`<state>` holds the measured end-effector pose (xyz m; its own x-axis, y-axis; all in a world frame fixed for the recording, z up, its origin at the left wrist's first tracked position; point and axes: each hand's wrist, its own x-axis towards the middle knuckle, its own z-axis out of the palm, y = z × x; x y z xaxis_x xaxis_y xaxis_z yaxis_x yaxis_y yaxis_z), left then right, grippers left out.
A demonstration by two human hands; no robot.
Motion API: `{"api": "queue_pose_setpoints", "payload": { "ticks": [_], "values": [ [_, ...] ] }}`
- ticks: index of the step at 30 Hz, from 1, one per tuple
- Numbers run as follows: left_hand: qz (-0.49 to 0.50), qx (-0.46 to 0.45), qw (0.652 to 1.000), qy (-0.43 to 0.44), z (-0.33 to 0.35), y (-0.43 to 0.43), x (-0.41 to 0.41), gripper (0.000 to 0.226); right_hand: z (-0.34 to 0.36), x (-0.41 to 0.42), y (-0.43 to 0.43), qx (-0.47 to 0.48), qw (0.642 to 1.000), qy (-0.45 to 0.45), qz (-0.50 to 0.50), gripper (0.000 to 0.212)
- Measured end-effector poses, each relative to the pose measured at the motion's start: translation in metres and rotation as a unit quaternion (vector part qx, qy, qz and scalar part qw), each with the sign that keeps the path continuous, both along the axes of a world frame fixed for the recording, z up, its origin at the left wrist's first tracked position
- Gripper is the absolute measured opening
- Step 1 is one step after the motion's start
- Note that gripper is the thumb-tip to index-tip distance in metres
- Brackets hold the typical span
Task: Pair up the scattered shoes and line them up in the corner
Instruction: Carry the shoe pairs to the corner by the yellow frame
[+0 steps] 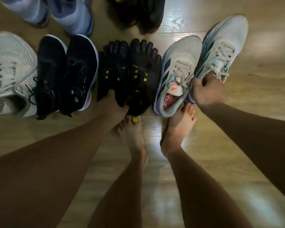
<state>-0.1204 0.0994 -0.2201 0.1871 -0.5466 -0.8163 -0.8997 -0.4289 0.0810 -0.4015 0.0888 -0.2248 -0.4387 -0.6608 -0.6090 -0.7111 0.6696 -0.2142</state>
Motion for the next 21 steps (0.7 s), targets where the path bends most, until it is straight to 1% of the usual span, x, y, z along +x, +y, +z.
{"api": "queue_pose_setpoints", "payload": {
  "ticks": [3, 6, 9, 11, 12, 13, 14, 15, 16, 17, 18, 19, 20, 21],
  "values": [
    [0.006, -0.004, 1.000, -0.008, 0.000, 0.001, -0.007, 0.057, 0.002, -0.005, 0.008, 0.003, 0.999, -0.007, 0.050, 0.040],
    [0.011, 0.022, 1.000, -0.002, 0.002, 0.000, -0.016, 0.065, 0.016, -0.009, 0.011, 0.018, 0.995, 0.003, 0.097, 0.049],
    [0.036, 0.036, 0.998, 0.027, 0.004, -0.003, -0.017, 0.071, 0.024, -0.002, 0.020, 0.086, 0.982, -0.011, 0.169, 0.049],
    [0.059, 0.035, 0.997, 0.038, 0.004, -0.007, -0.014, 0.072, 0.025, 0.003, 0.018, 0.103, 0.977, -0.019, 0.185, 0.045],
    [0.069, 0.036, 0.996, 0.039, 0.005, -0.009, -0.012, 0.071, 0.035, 0.008, 0.007, 0.128, 0.974, -0.035, 0.184, 0.042],
    [0.077, 0.036, 0.996, 0.042, 0.004, -0.011, -0.010, 0.071, 0.010, 0.010, 0.017, 0.141, 0.974, -0.034, 0.173, 0.041],
    [0.082, 0.031, 0.995, 0.044, 0.002, -0.012, -0.008, 0.070, -0.006, 0.012, 0.023, 0.186, 0.971, -0.021, 0.147, 0.045],
    [0.085, 0.024, 0.995, 0.043, 0.000, -0.013, -0.008, 0.071, -0.037, 0.014, 0.040, 0.215, 0.966, 0.007, 0.142, 0.052],
    [0.086, 0.018, 0.995, 0.039, -0.001, -0.012, -0.008, 0.072, -0.054, 0.006, 0.058, 0.259, 0.949, 0.030, 0.177, 0.058],
    [0.082, 0.010, 0.996, 0.030, -0.004, -0.012, -0.009, 0.074, -0.084, 0.014, 0.089, 0.261, 0.950, -0.001, 0.173, 0.052],
    [0.073, 0.002, 0.997, 0.017, -0.006, -0.011, -0.011, 0.075, -0.107, 0.025, 0.113, 0.282, 0.950, -0.077, 0.106, 0.034],
    [0.062, -0.004, 0.998, 0.002, -0.008, -0.009, -0.013, 0.075, -0.118, 0.046, 0.133, 0.216, 0.971, -0.045, 0.092, 0.021],
    [0.051, -0.011, 0.999, -0.013, -0.009, -0.009, -0.016, 0.073, -0.115, 0.060, 0.139, 0.159, 0.983, 0.017, 0.094, 0.017],
    [0.046, -0.022, 0.998, -0.026, -0.010, -0.009, -0.019, 0.070, -0.092, 0.071, 0.132, 0.147, 0.978, 0.099, 0.109, 0.017]
  ]
}}
